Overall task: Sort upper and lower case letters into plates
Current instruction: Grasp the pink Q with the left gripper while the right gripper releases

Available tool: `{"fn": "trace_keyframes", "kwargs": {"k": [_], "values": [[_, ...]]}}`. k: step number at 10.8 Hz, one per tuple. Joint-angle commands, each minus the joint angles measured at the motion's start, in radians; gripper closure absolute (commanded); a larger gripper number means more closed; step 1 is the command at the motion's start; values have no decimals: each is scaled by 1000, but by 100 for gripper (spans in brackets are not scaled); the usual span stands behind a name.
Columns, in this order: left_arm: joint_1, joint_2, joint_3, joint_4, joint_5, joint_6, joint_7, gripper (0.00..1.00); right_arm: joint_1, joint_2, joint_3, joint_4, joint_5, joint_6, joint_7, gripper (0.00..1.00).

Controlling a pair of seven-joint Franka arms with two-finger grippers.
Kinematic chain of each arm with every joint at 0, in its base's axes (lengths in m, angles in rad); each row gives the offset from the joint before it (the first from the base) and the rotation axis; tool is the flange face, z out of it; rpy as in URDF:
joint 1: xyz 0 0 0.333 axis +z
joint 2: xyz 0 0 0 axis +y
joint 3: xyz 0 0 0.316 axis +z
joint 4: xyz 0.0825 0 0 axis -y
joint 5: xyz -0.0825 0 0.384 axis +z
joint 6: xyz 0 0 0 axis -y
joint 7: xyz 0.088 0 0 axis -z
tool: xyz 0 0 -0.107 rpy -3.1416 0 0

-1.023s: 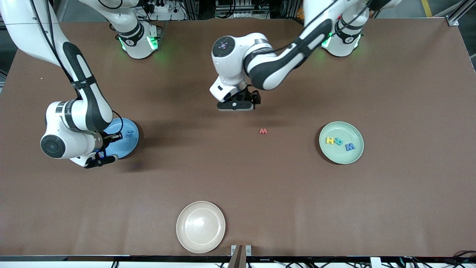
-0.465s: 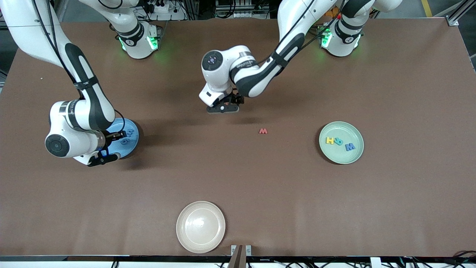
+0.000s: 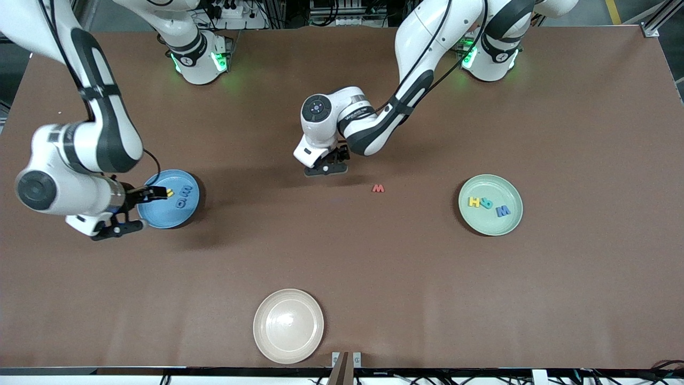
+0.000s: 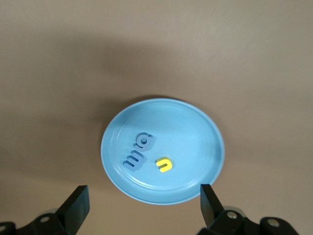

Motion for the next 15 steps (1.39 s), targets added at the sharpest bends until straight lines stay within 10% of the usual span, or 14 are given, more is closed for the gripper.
{"fn": "trace_keyframes", "kwargs": {"k": [1,4,10,15], "values": [[-27,-19,15,-31,-11,11,-68,0,-7,-133,7,-8,10,-24,-8,0],[-42,-16,16,-41,-5,12,-68,0,-7,-190,6,34,13,-56,-8,0],[-42,-19,15,-42,2,12,-95,96,-16,-293,4,47,82,-50,3,0],[-24,-81,87,-36,1,-38,8,100,-9,-356,-28,53,90,-65,3,0]]}}
